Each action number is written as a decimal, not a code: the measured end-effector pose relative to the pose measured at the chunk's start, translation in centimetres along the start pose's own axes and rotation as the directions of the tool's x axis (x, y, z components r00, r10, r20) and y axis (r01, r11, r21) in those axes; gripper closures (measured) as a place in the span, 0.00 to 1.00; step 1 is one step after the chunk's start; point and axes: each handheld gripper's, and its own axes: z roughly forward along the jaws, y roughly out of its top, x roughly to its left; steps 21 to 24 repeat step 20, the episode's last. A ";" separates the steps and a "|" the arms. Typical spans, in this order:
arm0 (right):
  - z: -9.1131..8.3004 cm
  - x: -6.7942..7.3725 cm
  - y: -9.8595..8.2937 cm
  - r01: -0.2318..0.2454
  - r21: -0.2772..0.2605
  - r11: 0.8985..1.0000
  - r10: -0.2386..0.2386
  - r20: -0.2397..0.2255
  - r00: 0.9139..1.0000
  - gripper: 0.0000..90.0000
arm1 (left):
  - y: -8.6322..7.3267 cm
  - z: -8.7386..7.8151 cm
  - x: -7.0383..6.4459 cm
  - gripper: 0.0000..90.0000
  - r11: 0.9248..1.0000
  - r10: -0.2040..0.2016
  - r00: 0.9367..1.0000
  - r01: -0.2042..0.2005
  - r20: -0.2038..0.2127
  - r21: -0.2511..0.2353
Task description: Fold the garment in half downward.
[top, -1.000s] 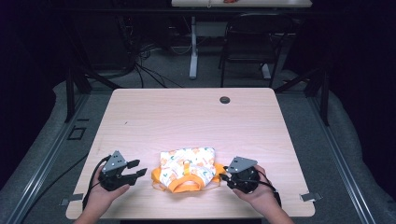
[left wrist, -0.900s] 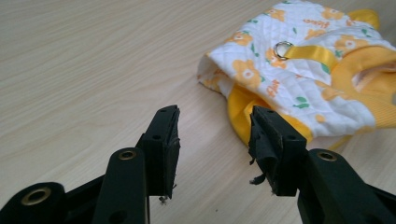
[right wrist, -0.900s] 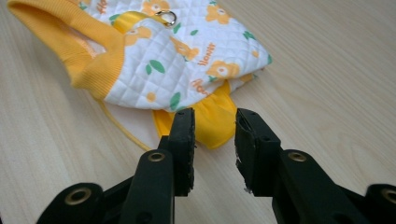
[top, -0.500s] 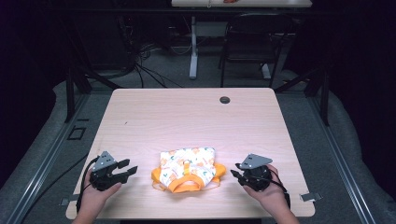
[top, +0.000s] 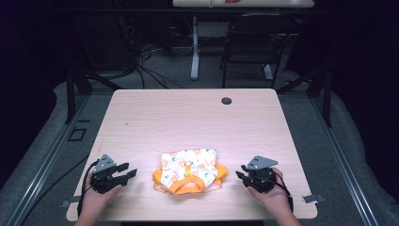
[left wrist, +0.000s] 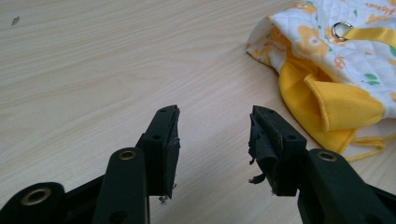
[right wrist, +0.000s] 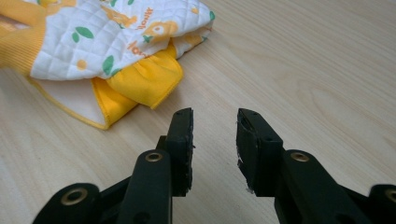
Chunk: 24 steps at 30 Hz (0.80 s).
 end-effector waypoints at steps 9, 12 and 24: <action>0.1 -0.4 -0.6 -0.040 -0.023 0.999 0.041 0.017 0.999 0.72 | -0.2 0.2 -0.2 0.57 0.999 0.030 0.999 -0.029 -0.045 0.024; 0.1 -0.5 -0.7 -0.045 -0.026 0.999 0.046 0.020 0.999 0.71 | -0.2 0.2 -0.2 0.57 0.999 0.030 0.998 -0.029 -0.050 0.028; 0.5 -0.4 -0.7 -0.045 -0.026 0.999 0.045 0.019 0.999 0.69 | 0.0 0.1 -0.2 0.56 0.999 0.041 0.998 -0.040 -0.052 0.019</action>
